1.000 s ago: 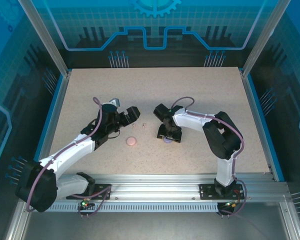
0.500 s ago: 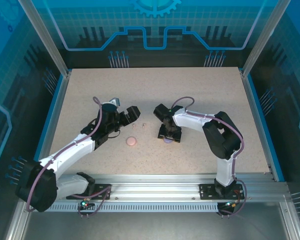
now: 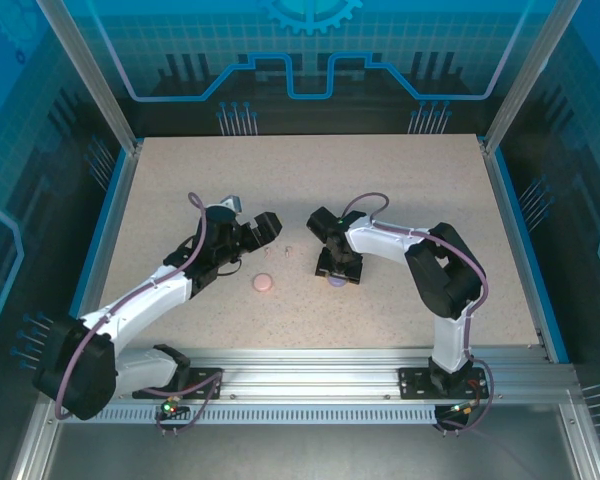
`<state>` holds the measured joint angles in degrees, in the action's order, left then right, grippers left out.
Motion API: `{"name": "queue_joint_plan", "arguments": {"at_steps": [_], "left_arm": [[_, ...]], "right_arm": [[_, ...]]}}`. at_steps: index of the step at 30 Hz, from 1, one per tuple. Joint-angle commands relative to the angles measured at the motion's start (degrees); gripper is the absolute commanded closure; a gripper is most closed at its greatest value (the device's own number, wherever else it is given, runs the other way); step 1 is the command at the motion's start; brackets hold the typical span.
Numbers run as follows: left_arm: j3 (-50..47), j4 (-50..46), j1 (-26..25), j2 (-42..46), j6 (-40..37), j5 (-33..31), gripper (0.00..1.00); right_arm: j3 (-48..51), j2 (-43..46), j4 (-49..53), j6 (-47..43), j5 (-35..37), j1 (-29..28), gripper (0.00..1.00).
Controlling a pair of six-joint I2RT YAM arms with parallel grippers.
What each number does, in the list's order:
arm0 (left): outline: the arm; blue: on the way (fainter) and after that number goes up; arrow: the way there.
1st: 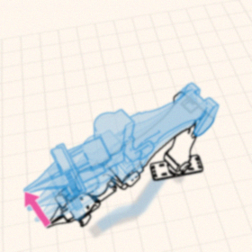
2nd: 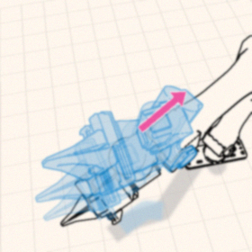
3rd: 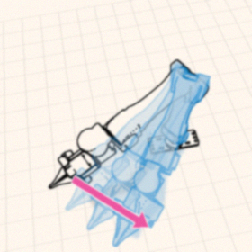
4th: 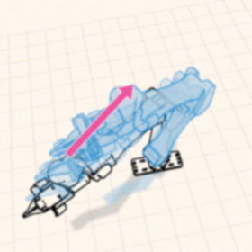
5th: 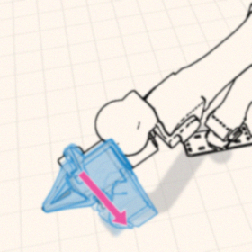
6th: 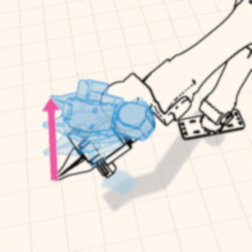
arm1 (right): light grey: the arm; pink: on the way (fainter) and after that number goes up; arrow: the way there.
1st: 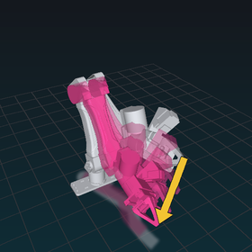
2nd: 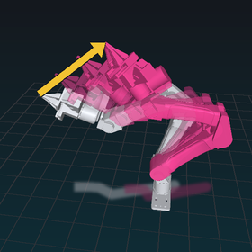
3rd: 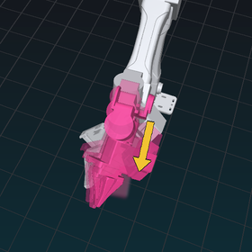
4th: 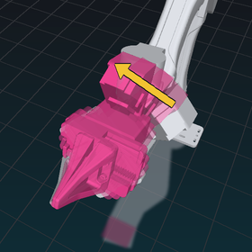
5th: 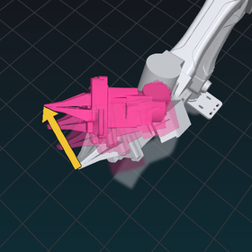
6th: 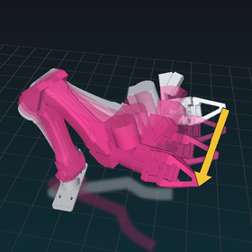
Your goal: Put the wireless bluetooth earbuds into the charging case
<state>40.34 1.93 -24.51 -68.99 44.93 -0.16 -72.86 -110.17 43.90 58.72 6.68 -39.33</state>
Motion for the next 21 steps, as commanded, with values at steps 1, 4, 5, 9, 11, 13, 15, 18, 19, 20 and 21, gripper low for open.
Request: {"name": "queue_joint_plan", "arguments": {"at_steps": [1,4,5,9,11,13,15,18,19,20,21], "left_arm": [[2.34,0.02,-0.41,-0.77,-0.44,1.2,0.01],[2.47,0.01,-0.42,-1.06,-0.56,1.26,0.01],[2.52,0.04,-0.4,-1.14,-0.63,1.31,0.01],[2.04,0.5,-0.44,-1.26,-0.63,1.76,0.01],[1.35,1.46,-0.41,-1.06,-0.66,2.24,0.01],[0.65,2.23,-0.43,-0.5,-0.64,3.35,0.01],[-0.67,4.83,-0.38,0.24,0.0,5.18,0.01],[-2.09,5.35,-0.38,1.56,2.47,5.23,0.01],[-2.1,4.68,-0.43,1.89,2.89,5.21,0.01],[-2.11,3.82,-0.44,2.33,3.4,5.13,0.01],[-2.2,3.3,-0.45,2.53,3.69,5.12,0.01]], "right_arm": [[0.23,-0.66,0.75,1.31,0.47,0.56,0.35],[-0.08,-1.16,1.01,1.31,0.39,0.62,0.36],[-0.09,-1.2,1.01,1.35,0.37,0.62,0.37],[0.16,-1.21,0.86,0.98,0.53,0.74,0.44],[0.35,-0.93,0.59,0.72,0.26,0.82,0.49],[0.76,-0.21,0.08,0.53,-0.28,0.75,0.52],[1.42,1.22,-0.71,0.52,-1.04,0.67,0.53],[2.65,4.25,-1.82,0.76,-1.87,0.57,0.53],[3.09,5.67,-2.33,0.83,-2.06,0.57,0.53],[3.52,6.74,-2.83,0.97,-2.28,0.59,0.53],[3.88,8.0,-3.43,1.09,-2.62,0.71,0.53]]}}
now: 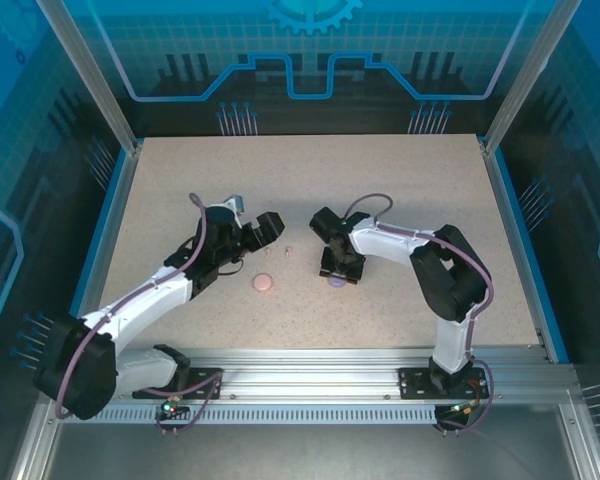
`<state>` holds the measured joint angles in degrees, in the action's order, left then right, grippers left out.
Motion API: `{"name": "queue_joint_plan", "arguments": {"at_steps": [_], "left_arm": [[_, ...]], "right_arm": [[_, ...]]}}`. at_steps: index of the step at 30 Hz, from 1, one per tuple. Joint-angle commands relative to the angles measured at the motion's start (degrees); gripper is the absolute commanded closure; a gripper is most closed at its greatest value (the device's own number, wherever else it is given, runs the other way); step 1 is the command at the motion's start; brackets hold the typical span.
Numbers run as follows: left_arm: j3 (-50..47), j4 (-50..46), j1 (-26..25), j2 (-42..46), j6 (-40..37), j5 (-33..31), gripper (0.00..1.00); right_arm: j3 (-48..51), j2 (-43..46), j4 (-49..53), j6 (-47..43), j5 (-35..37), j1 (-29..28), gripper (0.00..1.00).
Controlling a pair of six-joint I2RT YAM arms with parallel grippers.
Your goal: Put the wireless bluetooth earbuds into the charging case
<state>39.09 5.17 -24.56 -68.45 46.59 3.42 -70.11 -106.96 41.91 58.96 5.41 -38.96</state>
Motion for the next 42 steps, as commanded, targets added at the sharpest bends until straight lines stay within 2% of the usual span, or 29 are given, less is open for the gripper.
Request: {"name": "queue_joint_plan", "arguments": {"at_steps": [1,4,9,14,23,28,38,42], "left_arm": [[-1.13,-0.34,-0.4,2.16,2.18,1.59,0.01],[-2.09,0.24,-0.38,1.92,3.06,1.84,0.01],[-8.61,14.13,-0.65,1.65,4.9,3.76,0.01],[-10.86,22.86,-2.12,-1.47,4.81,5.6,0.01],[-9.6,34.0,-8.54,-9.73,1.77,1.67,0.01],[-9.12,38.03,-10.13,-13.95,2.1,-0.38,0.02],[-7.0,42.03,-11.32,-19.34,1.5,-2.13,0.27],[-6.31,42.74,-12.01,-20.8,1.35,-3.2,0.33]], "right_arm": [[1.28,5.69,-1.88,1.04,-1.57,0.42,0.53],[1.29,7.84,-3.63,1.58,-2.99,1.4,0.53],[0.35,8.4,-7.65,3.54,-7.33,4.93,0.53],[-2.92,6.78,-11.37,7.89,-12.17,8.64,0.53],[-9.14,2.69,-14.01,15.28,-16.25,10.36,0.53],[-9.09,1.72,-16.33,20.4,-17.87,9.81,0.53],[-8.77,2.02,-16.38,23.3,-16.9,7.29,0.52],[-8.73,2.18,-16.44,23.83,-16.98,6.52,0.52]]}}
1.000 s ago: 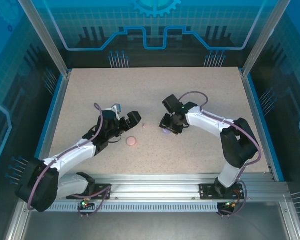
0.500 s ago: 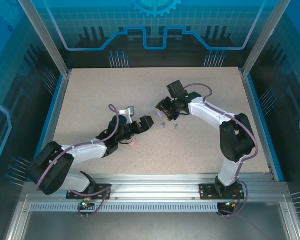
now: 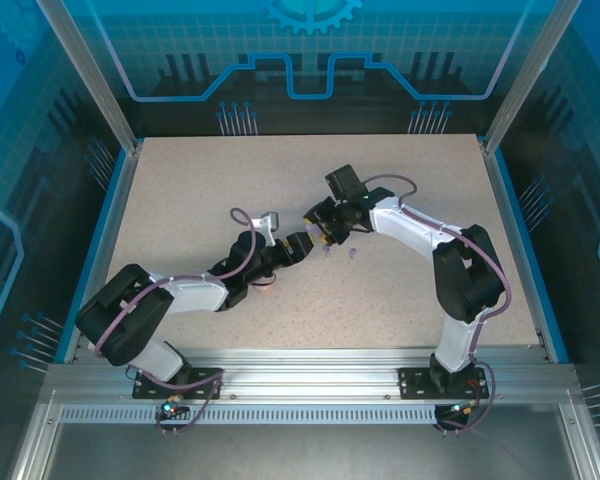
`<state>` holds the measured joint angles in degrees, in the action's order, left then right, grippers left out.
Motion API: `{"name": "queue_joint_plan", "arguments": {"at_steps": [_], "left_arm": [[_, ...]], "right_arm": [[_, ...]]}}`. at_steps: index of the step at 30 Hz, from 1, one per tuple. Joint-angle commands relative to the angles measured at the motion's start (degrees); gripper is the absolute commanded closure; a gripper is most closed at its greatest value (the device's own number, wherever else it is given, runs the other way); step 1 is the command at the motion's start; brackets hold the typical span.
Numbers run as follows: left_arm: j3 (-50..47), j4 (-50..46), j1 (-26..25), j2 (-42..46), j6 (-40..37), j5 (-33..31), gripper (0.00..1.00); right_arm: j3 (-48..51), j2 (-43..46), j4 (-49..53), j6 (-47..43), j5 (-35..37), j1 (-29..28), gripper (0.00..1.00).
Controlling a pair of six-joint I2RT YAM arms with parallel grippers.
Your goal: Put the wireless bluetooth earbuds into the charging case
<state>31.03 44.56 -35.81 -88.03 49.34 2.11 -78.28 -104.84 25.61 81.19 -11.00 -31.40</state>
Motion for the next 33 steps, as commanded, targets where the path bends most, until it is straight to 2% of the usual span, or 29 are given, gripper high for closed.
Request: {"name": "queue_joint_plan", "arguments": {"at_steps": [1,9,20,24,33], "left_arm": [[1.83,3.52,-0.77,-1.5,-1.36,-2.1,0.34],[2.97,4.08,-0.97,-3.46,-1.07,-3.87,0.45],[3.95,4.29,-1.01,-5.05,-1.24,-4.66,0.55],[4.04,4.25,-0.97,-5.29,-1.16,-4.85,0.63],[4.63,4.38,-1.01,-6.0,-0.98,-5.34,0.64]], "right_arm": [[-0.54,0.1,-0.29,1.7,-0.55,-1.14,0.52],[-0.21,1.05,-0.82,2.14,-0.59,-2.08,0.52],[0.17,1.12,-1.22,2.22,-0.85,-2.48,0.52],[0.28,1.15,-1.35,2.25,-0.85,-2.39,0.52],[1.0,1.63,-1.87,2.33,-1.11,-2.56,0.52]]}}
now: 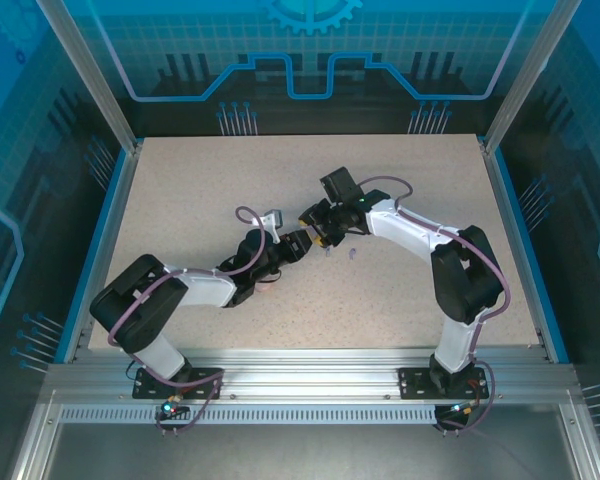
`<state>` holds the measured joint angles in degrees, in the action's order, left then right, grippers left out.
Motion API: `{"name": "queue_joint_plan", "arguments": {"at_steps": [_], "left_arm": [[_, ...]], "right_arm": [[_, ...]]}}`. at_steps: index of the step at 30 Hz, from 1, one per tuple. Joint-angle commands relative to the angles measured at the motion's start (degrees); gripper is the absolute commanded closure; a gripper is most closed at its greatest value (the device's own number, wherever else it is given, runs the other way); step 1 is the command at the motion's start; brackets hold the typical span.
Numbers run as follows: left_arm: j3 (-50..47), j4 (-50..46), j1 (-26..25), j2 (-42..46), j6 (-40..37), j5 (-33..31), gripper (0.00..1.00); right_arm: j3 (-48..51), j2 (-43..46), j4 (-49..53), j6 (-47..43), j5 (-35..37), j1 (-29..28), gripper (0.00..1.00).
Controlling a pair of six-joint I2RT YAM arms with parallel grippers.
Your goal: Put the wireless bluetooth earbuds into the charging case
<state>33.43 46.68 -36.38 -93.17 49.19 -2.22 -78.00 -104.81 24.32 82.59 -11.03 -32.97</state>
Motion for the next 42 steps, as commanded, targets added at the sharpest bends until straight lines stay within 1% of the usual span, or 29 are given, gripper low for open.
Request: {"name": "queue_joint_plan", "arguments": {"at_steps": [1,7,9,14,19,21,23,26,28,31,33,36,38,39,42], "left_arm": [[2.4,2.24,-0.43,-0.98,-0.85,-0.92,0.64],[2.87,2.19,-0.44,-1.34,-0.58,-0.84,0.65],[2.78,2.16,-0.45,-1.32,-0.66,-0.88,0.7],[2.71,1.93,-0.45,-1.39,-0.4,-1.08,0.78],[3.02,1.77,-0.52,-1.49,-0.75,-0.58,0.88],[3.21,1.49,-0.45,-1.49,-0.86,-0.2,0.95],[3.26,1.32,-0.51,-1.43,-1.02,0.24,1.0],[3.4,0.81,-0.39,-1.04,-0.89,1.49,1.0],[3.54,-0.09,-0.51,-0.2,-1.27,2.63,1.0],[3.87,-3.15,-0.42,2.07,-3.11,5.48,1.0],[4.09,-5.74,-0.23,3.85,-5.02,7.76,1.0],[4.57,-9.92,0.84,6.82,-8.16,13.03,1.0],[5.12,-13.06,1.84,8.67,-10.37,17.01,1.0],[5.29,-14.26,2.29,9.31,-11.18,18.66,1.0],[5.81,-16.44,4.08,10.7,-12.51,24.19,1.0]], "right_arm": [[0.66,1.63,-0.59,0.91,-1.18,-1.04,0.52],[0.79,1.78,-0.77,0.92,-1.19,-1.04,0.52],[0.74,1.69,-0.85,1.05,-1.15,-1.02,0.52],[0.92,1.71,-1.1,1.09,-1.39,-1.04,0.52],[1.14,2.37,-1.35,1.11,-1.78,-1.22,0.5],[1.44,2.93,-1.48,1.1,-1.78,-1.22,0.45],[1.53,3.62,-1.45,1.09,-1.8,-1.04,0.38],[1.45,4.97,-1.47,0.6,-1.81,0.38,0.29],[1.56,6.42,-1.36,-0.56,-1.56,2.0,0.25],[2.0,9.58,0.72,-3.85,-0.58,5.06,0.22],[3.5,12.18,1.88,-6.83,-0.06,7.09,0.21],[6.45,16.09,3.72,-14.59,0.47,9.94,0.2],[9.08,18.77,4.31,-21.36,1.18,11.31,0.2],[10.65,19.99,4.07,-24.18,1.5,11.89,0.2],[18.11,25.09,-1.24,-31.65,1.56,13.16,0.2]]}}
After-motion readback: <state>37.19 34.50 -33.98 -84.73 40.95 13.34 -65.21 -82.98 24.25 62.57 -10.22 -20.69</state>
